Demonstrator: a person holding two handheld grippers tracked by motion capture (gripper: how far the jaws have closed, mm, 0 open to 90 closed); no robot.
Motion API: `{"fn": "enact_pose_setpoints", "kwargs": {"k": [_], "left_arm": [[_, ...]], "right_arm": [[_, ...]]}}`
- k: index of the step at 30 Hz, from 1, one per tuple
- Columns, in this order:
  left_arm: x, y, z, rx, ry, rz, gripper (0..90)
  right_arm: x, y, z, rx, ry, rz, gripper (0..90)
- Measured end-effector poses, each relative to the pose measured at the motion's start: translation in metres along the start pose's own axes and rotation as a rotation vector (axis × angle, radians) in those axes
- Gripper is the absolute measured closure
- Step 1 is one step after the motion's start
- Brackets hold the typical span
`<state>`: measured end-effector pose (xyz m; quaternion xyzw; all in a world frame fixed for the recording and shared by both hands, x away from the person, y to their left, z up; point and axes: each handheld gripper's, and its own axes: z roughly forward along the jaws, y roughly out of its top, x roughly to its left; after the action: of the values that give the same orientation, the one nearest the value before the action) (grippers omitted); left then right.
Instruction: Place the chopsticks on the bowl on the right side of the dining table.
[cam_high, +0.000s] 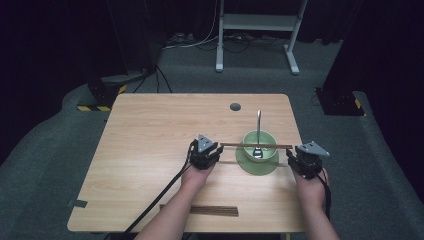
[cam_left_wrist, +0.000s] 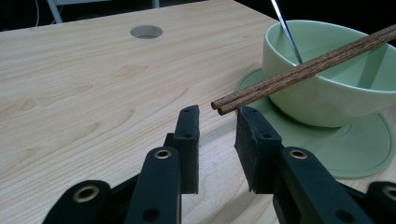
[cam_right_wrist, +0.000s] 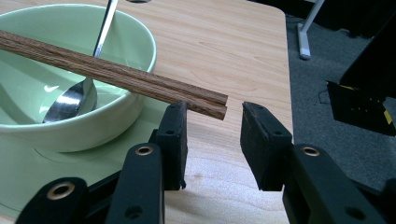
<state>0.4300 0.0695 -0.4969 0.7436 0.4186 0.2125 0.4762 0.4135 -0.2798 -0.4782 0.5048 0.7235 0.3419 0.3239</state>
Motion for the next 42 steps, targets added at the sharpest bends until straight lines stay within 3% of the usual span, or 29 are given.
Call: {"fn": "enact_pose_setpoints", "kwargs": {"k": [16, 23, 26, 28, 33, 35, 39, 40, 42], "left_arm": [[-0.001, -0.002, -0.001, -0.001, -0.009, -0.003, 67.2], [0.004, -0.007, -0.010, -0.002, -0.016, -0.014, 59.2], [0.012, -0.012, -0.019, 0.002, -0.049, -0.036, 51.7], [0.022, -0.017, -0.030, 0.029, -0.084, -0.035, 47.6], [0.051, -0.033, -0.073, 0.066, -0.073, -0.014, 34.4], [0.068, -0.042, -0.097, 0.080, -0.039, -0.016, 29.8], [0.103, -0.075, -0.151, 0.186, 0.114, 0.034, 21.8], [0.112, -0.084, -0.162, 0.210, 0.137, 0.027, 18.8], [0.125, -0.100, -0.180, 0.237, 0.174, 0.010, 17.1]], "right_arm": [[-0.001, 0.002, 0.000, -0.004, -0.001, -0.002, 61.1], [0.002, 0.001, -0.004, -0.009, 0.004, -0.008, 59.5], [0.006, 0.000, -0.009, -0.023, 0.011, -0.011, 57.6], [0.010, -0.001, -0.015, -0.038, 0.027, -0.014, 56.8], [0.031, -0.008, -0.027, -0.047, 0.099, -0.041, 51.6], [0.042, -0.013, -0.031, -0.048, 0.122, -0.058, 48.4], [0.063, -0.030, -0.034, -0.005, 0.223, -0.063, 40.8], [0.069, -0.038, -0.031, 0.027, 0.256, -0.062, 39.0], [0.078, -0.047, -0.025, 0.070, 0.264, -0.075, 37.1]]}}
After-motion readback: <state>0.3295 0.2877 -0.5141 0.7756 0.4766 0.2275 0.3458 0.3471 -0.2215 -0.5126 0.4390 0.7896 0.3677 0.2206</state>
